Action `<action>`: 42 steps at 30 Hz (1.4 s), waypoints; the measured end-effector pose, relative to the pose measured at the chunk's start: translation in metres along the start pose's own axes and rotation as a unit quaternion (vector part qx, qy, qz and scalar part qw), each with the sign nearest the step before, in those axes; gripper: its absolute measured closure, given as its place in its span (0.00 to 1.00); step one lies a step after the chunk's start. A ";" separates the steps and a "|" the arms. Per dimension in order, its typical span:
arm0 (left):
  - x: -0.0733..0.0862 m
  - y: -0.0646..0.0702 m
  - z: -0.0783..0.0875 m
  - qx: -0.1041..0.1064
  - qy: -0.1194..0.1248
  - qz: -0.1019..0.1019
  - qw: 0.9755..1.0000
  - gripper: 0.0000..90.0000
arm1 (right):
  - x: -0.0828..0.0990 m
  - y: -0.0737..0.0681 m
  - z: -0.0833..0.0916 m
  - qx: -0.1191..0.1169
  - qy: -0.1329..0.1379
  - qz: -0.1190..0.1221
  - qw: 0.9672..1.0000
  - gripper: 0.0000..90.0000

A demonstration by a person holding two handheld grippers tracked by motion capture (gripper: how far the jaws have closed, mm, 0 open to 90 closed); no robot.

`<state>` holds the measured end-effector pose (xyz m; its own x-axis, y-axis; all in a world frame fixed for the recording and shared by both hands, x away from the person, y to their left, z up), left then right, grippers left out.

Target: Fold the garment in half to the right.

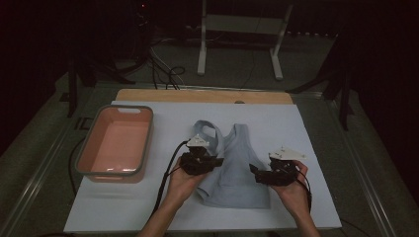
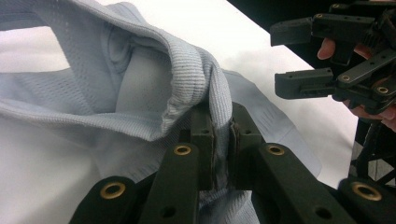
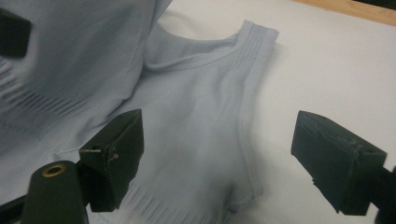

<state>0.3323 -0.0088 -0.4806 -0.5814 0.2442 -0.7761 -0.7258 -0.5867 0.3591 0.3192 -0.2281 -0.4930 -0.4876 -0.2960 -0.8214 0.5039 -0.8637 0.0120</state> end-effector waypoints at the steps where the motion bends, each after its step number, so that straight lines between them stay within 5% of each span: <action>1: 0.000 0.001 -0.002 0.001 -0.001 -0.001 1.000 0.93 | 0.000 0.001 0.001 0.001 0.000 -0.002 1.000 0.19; 42: -0.005 0.023 -0.048 0.028 -0.023 -0.018 0.999 0.93 | -0.001 0.016 0.008 0.020 0.008 -0.018 1.000 0.20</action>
<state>0.3361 -0.0602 -0.4931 -0.5697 0.2996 -0.7653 -0.7650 -0.5337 0.3604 0.3224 -0.2452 -0.4880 -0.4932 -0.2583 -0.8307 0.4569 -0.8895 0.0053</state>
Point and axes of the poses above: each handheld gripper's, and its own axes: z roughly backward along the jaws, x roughly out of its underside, y roughly to its right, the point moved 5 cm from there along -z, roughly forward along the jaws, and after that the axes turned 3 degrees about y, right-handed, at the moved point
